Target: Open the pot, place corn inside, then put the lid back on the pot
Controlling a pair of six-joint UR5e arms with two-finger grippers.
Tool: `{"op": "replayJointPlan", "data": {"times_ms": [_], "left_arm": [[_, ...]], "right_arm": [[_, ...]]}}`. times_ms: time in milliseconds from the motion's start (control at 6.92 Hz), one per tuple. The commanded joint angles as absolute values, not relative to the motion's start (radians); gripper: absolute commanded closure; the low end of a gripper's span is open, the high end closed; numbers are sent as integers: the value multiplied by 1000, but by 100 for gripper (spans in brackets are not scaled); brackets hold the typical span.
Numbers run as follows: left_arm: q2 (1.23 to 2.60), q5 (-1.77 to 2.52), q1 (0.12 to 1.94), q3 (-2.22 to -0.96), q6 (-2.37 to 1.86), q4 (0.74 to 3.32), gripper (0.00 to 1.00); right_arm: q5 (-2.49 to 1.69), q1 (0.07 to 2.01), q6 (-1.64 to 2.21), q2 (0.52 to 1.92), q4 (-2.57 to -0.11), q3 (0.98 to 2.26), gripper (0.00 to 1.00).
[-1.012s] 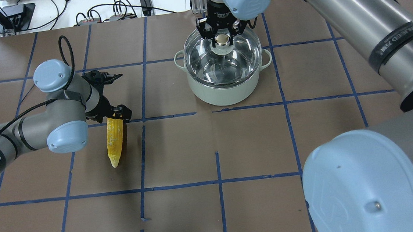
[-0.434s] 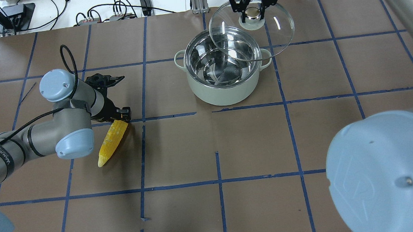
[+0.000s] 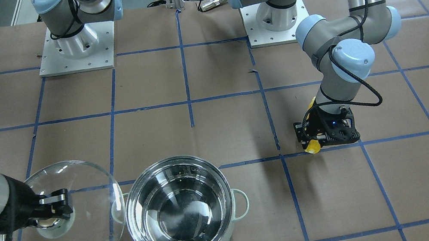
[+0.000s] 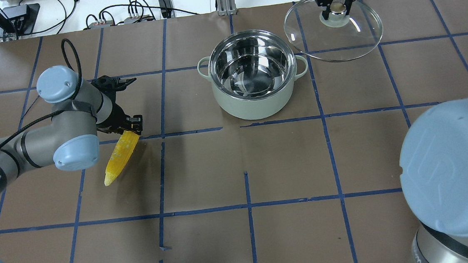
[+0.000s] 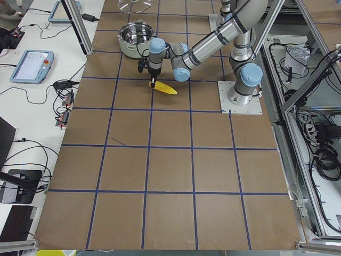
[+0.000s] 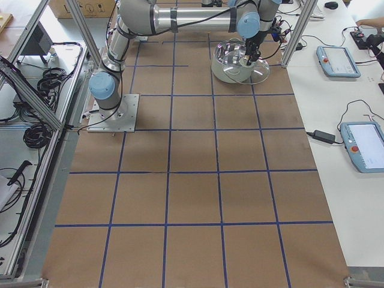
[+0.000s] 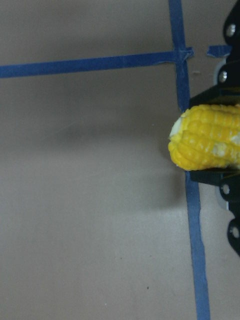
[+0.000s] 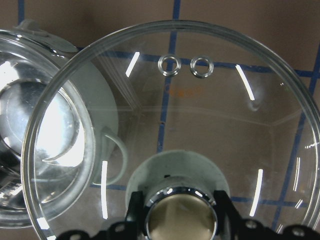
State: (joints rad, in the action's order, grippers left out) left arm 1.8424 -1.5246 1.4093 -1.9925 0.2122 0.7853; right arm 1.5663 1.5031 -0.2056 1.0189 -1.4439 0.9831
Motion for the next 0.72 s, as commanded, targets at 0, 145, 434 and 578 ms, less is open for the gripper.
{"op": "replayJointPlan", "data": {"times_ms": [0,145,434,578], "left_arm": [[1769,-1548,1430,-1752,131,1175,98],[1764,-1583,1466,-1661,76,1268,98],[1793,-1588,1625,-1490,-177,1417,98],[1857,-1588,1694,-1398,-268,1436,98]], "right_arm": [[1575,1381,-355,1020,-1430,989,80],[1575,1358,-392,1020,-1430,1005,80],[1577,1326,-458,1022,-1427,1037,81],[1578,1315,-465,1031,-1425,1045,81]]}}
